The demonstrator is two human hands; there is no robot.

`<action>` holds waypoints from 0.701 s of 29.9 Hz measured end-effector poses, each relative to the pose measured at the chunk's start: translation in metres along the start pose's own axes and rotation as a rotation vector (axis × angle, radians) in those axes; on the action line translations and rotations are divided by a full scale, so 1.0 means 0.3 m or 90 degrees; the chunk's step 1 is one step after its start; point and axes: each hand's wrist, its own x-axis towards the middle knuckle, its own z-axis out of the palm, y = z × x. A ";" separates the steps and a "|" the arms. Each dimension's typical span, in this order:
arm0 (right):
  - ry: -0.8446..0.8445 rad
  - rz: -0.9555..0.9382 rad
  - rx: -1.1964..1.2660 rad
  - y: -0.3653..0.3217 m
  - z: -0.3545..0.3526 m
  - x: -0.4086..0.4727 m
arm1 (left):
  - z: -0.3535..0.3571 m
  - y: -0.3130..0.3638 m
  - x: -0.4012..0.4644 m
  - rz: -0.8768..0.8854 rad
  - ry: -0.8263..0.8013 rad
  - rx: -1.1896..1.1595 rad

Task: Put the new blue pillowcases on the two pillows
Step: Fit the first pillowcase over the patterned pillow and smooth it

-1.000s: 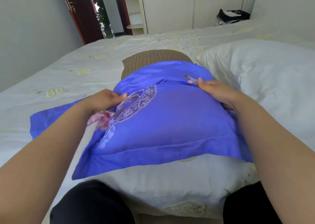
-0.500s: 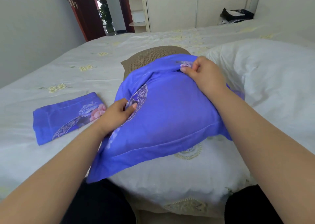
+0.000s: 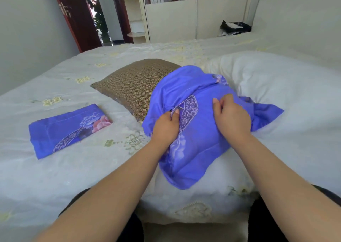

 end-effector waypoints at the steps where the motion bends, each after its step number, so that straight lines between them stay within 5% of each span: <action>1: -0.037 0.004 -0.012 -0.023 0.000 -0.047 | 0.004 0.004 0.002 0.000 0.002 0.004; 7: -0.229 0.140 0.138 -0.055 -0.036 -0.227 | -0.071 -0.044 -0.041 0.009 -0.027 0.003; 13: -0.621 0.329 0.349 -0.072 -0.076 -0.333 | -0.158 -0.090 -0.025 0.078 0.032 0.220; 16: -0.570 0.366 0.489 -0.107 -0.043 -0.386 | -0.152 -0.076 -0.021 0.081 0.034 0.236; 21: -0.470 0.591 0.853 -0.204 0.016 -0.428 | -0.146 -0.081 -0.004 0.065 -0.001 0.227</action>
